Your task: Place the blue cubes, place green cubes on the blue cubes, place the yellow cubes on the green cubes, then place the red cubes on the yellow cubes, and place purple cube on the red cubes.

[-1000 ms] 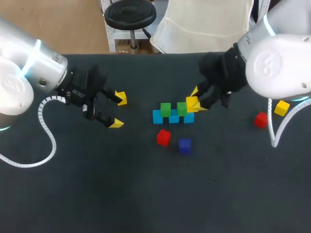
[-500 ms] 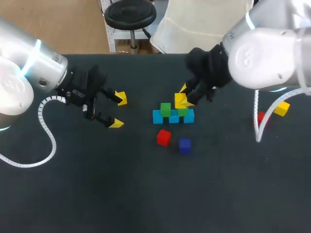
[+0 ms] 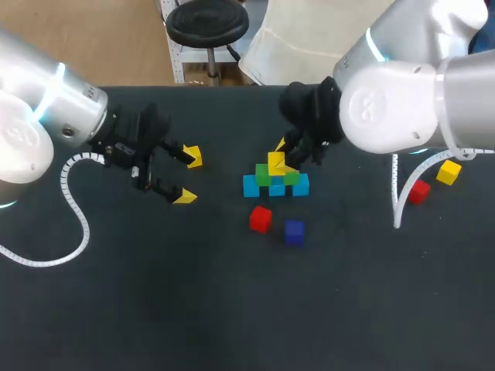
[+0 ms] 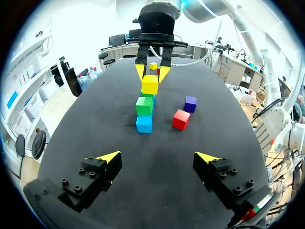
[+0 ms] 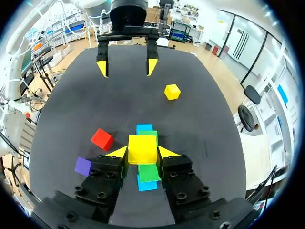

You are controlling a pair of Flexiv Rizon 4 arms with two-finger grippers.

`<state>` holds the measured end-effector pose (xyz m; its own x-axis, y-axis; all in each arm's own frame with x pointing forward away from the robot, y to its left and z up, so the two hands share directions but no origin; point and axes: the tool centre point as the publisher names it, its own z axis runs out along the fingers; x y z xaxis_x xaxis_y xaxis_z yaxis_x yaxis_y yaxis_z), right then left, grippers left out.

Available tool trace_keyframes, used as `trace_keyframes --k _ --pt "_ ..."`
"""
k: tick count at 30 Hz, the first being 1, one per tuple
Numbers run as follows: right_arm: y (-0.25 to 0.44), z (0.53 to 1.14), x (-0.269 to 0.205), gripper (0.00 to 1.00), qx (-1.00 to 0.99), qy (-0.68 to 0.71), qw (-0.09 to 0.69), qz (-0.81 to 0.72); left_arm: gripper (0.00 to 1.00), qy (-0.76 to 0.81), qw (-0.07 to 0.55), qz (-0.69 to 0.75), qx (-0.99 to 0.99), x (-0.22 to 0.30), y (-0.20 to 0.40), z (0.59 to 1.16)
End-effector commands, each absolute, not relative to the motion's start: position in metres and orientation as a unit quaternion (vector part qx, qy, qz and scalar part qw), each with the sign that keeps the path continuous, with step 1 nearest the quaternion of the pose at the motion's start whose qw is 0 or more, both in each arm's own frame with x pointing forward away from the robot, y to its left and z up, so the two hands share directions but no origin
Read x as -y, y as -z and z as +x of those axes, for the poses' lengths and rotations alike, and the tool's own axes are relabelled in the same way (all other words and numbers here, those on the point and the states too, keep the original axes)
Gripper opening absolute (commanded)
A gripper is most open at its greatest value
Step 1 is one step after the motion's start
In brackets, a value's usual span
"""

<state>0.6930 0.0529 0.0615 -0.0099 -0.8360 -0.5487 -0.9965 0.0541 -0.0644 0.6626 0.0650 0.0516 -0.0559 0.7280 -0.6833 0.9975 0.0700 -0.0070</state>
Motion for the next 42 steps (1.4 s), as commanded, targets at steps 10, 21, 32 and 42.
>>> trace_keyframes --k 10,21,32,42 --pt "-0.0562 0.7013 -0.051 0.0 -0.696 -0.175 0.235 -0.656 1.0 0.253 0.269 0.634 -0.68 -0.0663 -0.0508 0.6616" --pt "-0.0551 0.7044 -0.052 0.0 -0.695 -0.178 0.236 -0.655 1.0 0.253 0.269 0.634 -0.68 -0.0663 -0.0508 0.6616" --pt "-0.0542 0.7037 -0.0508 0.0 -0.696 -0.18 0.235 -0.654 1.0 0.253 0.269 0.634 -0.68 -0.0663 -0.0508 0.6616" --pt "-0.0555 0.7024 -0.0524 0.02 -0.695 -0.181 0.235 -0.655 1.0 0.253 0.269 0.634 -0.68 -0.0663 -0.0508 0.6616"
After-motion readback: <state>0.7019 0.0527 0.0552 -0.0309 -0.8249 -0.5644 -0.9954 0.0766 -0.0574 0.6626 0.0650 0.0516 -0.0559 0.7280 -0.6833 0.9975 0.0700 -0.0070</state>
